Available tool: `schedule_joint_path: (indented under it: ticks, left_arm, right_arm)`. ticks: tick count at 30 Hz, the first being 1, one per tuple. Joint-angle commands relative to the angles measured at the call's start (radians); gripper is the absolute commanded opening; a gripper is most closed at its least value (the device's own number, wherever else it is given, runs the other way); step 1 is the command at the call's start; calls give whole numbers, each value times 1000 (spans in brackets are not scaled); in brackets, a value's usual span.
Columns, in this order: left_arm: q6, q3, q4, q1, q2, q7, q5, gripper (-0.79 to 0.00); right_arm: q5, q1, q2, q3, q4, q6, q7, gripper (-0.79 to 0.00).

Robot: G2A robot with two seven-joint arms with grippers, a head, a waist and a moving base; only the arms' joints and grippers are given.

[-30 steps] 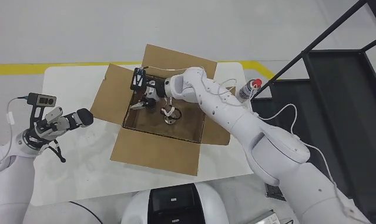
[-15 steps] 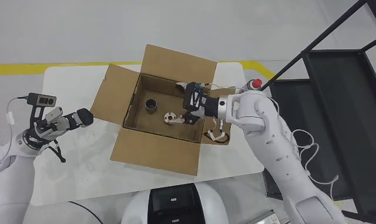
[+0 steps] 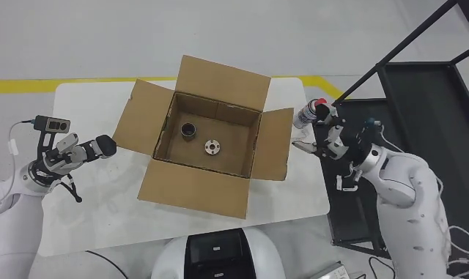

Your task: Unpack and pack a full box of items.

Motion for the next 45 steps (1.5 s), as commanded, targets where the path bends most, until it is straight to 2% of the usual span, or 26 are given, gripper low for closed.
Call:
schedule_joint_path:
  ticks: [1,4,20,22,27,34,39,45]
  left_arm:
    - [0,0,0,0,0,0,0,0]
    - [0,0,0,0,0,0,0,0]
    - [0,0,0,0,0,0,0,0]
    - [0,0,0,0,0,0,0,0]
    - [0,0,0,0,0,0,0,0]
    - [0,0,0,0,0,0,0,0]
    - [0,0,0,0,0,0,0,0]
    - [0,0,0,0,0,0,0,0]
  right_arm:
    - [-38,-29,-1,42,38,-2,-83,0]
    - [-55,-68,-3,57,68,-2,-169,0]
    - [-58,-72,-3,54,65,-11,-171,0]
    - [-116,-56,-1,47,29,16,-153,0]
    - [-155,-27,-3,31,54,86,-234,0]
    - [-299,-2,1,-4,195,116,-326,0]
    - [-286,64,0,-60,356,93,-453,0]
    - [-371,133,3,-112,507,120,-538,0]
